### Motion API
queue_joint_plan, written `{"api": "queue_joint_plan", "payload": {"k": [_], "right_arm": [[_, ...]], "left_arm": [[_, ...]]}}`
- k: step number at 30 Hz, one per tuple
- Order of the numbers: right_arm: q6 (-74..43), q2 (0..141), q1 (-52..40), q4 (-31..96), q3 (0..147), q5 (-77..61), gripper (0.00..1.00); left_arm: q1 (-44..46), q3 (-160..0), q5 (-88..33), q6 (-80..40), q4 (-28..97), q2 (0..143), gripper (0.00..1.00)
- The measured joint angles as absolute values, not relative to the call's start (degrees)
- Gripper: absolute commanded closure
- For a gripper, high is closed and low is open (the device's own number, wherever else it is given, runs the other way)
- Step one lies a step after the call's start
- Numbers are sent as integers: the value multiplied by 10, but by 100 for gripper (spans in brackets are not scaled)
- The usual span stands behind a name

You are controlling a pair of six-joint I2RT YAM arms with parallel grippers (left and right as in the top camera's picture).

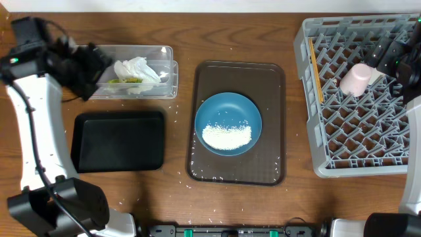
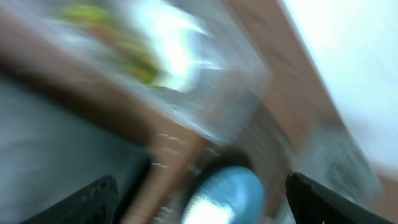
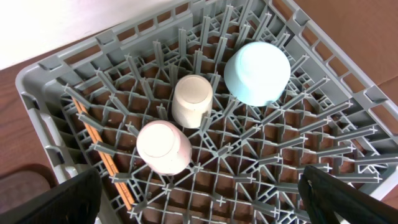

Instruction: Sort waste into correct bins and load items into the dishwasher rack

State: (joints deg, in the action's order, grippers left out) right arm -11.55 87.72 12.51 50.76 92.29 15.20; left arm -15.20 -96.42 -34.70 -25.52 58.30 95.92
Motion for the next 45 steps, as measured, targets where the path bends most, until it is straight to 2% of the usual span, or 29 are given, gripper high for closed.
{"api": "queue_joint_plan", "payload": {"k": [3, 6, 11, 15, 19, 21, 22, 29, 32, 39, 45], "right_arm": [[-116, 877, 125, 508, 923, 152, 1], [-116, 877, 125, 508, 923, 152, 1], [-116, 877, 125, 508, 923, 152, 1], [-116, 877, 125, 508, 923, 152, 1], [-116, 877, 125, 508, 923, 152, 1], [-116, 877, 125, 508, 923, 152, 1], [-116, 877, 125, 508, 923, 152, 1], [-116, 877, 125, 508, 923, 152, 1], [-116, 877, 125, 508, 923, 152, 1], [-116, 877, 125, 508, 923, 152, 1], [-116, 877, 125, 508, 923, 152, 1]], "left_arm": [[-73, -964, -408, -231, 536, 959, 11], [28, -964, -411, -215, 490, 961, 12], [222, -964, -266, -205, 454, 974, 12], [328, -967, -154, -190, 460, 1007, 12], [361, -1021, -121, -165, 563, 1067, 12], [364, -1070, -115, -149, 629, 1105, 4], [364, -1089, -113, -143, 649, 1120, 4], [366, -1117, -105, -135, 648, 1155, 5], [374, -1117, -105, -138, 637, 1163, 9], [427, -1117, -98, -147, 628, 1196, 10], [460, -1117, -61, -204, 625, 1245, 23]]}}
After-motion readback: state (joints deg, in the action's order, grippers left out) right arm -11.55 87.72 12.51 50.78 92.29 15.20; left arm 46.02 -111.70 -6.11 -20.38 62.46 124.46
